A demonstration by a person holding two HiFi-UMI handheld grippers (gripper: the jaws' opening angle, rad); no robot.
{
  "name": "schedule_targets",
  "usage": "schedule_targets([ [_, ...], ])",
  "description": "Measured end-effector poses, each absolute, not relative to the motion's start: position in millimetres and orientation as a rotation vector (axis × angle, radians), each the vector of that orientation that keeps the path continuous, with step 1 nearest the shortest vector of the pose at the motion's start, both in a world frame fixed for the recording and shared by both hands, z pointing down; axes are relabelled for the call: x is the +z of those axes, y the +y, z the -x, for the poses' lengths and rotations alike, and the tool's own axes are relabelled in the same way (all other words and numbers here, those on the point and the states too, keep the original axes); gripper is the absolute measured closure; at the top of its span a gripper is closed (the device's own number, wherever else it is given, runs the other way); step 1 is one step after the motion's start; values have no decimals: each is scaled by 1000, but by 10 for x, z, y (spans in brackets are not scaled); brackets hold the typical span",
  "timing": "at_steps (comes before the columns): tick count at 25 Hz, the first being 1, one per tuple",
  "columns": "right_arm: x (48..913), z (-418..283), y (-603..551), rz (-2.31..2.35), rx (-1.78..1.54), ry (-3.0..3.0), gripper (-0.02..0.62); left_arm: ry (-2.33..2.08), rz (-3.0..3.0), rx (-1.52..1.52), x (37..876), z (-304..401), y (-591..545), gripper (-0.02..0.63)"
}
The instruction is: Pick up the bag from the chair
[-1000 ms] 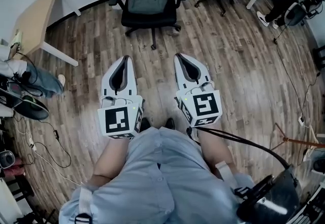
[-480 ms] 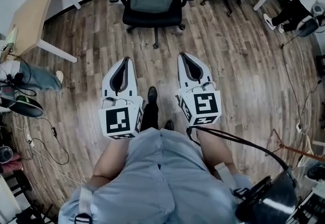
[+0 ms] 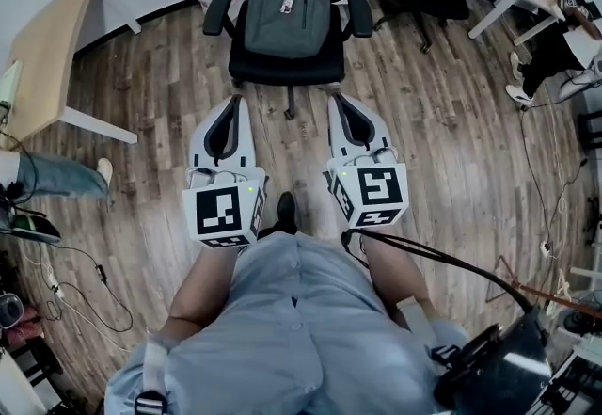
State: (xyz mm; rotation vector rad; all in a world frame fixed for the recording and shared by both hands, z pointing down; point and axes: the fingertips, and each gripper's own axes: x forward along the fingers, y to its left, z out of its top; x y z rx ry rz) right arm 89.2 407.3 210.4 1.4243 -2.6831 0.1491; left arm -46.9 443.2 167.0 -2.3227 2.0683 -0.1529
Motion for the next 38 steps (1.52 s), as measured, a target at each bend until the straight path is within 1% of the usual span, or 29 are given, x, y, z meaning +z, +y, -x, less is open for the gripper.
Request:
schedule_targets([
  [4,2034,-742,3668,-1464,116,-2658,594,2037,2327,-120,1608,679,3994,603],
  [13,2047,-704,3170,-1495,112,-2624,594,2042,2362,-109,1695,883,3387,603],
  [19,2242,-783,2777,-1528,175,-2611,594,2028,2384,-178,1878,826,3007,603],
  [26,2411,-867,1970,-1528,238,-2619,594,2052,2377,-266,2060,766,2223,603],
  [34,2435,-1082,962,-1479,291,-2655,594,2067,2325,-328,1984,505,1308,603],
  [38,2369,-1061,543,-1467,275,-2676,594,2069,2294,-321,1881,511,938,603],
])
